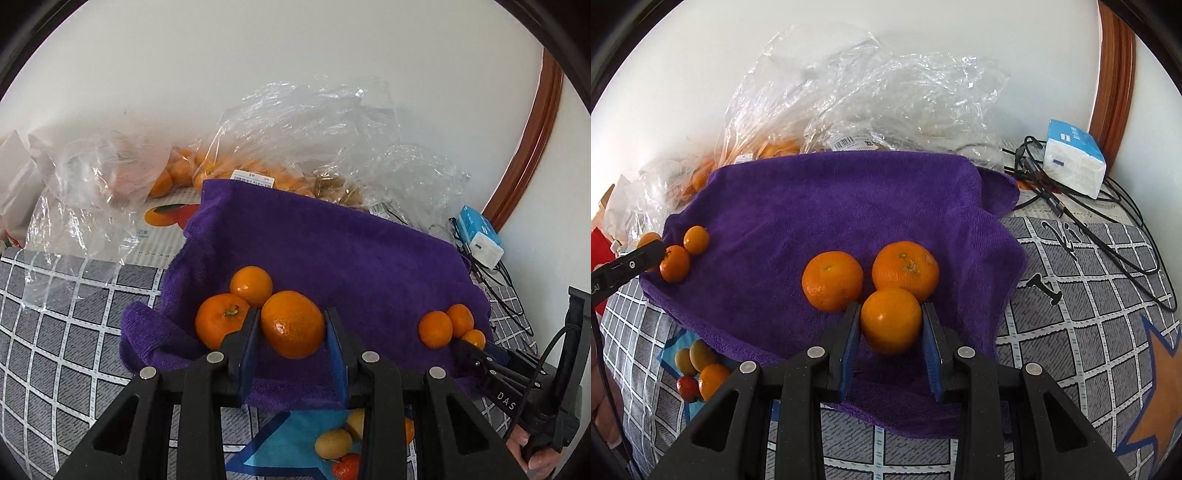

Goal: Organize fruits
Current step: 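Lower the oranges onto the towel and open both tools, then grasp an orange on the blue star with the right tool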

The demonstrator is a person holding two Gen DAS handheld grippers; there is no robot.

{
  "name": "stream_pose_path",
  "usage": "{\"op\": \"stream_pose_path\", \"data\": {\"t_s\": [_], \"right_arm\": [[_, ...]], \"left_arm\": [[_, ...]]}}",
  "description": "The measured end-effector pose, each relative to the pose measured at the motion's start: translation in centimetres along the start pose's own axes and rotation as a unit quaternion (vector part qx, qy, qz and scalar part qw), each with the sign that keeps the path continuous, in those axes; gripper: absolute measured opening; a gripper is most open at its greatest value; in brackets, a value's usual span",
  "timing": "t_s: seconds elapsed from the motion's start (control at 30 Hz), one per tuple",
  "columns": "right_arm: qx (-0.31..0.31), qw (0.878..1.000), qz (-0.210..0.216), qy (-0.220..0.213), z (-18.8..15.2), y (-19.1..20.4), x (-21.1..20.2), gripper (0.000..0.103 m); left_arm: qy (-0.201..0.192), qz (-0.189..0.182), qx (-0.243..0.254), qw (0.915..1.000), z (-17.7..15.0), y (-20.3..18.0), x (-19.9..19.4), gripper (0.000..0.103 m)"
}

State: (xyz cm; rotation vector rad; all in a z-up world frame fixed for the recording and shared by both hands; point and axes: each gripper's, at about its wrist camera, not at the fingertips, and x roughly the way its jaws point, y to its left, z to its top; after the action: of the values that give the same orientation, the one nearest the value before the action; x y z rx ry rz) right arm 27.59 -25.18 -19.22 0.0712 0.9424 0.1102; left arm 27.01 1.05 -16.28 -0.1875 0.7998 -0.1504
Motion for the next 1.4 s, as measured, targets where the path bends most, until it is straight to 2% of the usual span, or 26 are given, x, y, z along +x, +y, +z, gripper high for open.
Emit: {"op": "stream_pose_path", "data": {"t_s": [0.4,0.57,0.63,0.7,0.83,0.97,1.13,1.4], "right_arm": [[-0.023,1.000,-0.013,-0.007,0.0,0.6,0.2,0.032],[-0.036,0.999,-0.021,-0.008,-0.2,0.9,0.3,0.034],[-0.036,0.999,-0.017,-0.009,-0.2,0.8,0.1,0.037],[-0.037,0.999,-0.013,-0.012,-0.3,0.8,-0.2,0.047],[-0.032,0.999,-0.015,-0.016,-0.2,0.9,-1.2,0.054],[-0.032,0.999,-0.030,-0.023,-0.1,1.2,-2.7,0.055],[-0.022,0.998,-0.039,-0.037,-0.8,1.9,-5.2,0.058],[-0.016,0.999,-0.033,-0.035,-3.1,4.1,-6.9,0.056]], "left_arm": [[0.047,0.020,0.009,0.9987,-0.8,-0.9,3.0,0.032],[0.045,0.038,0.028,0.9979,-1.1,-1.6,3.1,0.032],[0.042,0.042,0.034,0.9976,-1.2,-1.7,3.0,0.032],[0.041,0.046,0.044,0.9971,-1.3,-1.9,3.1,0.032],[0.047,0.046,0.051,0.9965,-1.0,-1.9,2.6,0.033],[0.029,0.032,0.048,0.9979,-1.1,-1.0,0.0,0.046],[0.009,0.040,0.058,0.9975,-2.0,0.8,-2.9,0.050],[0.022,0.066,0.028,0.9972,-5.0,6.2,-4.5,0.050]]}}
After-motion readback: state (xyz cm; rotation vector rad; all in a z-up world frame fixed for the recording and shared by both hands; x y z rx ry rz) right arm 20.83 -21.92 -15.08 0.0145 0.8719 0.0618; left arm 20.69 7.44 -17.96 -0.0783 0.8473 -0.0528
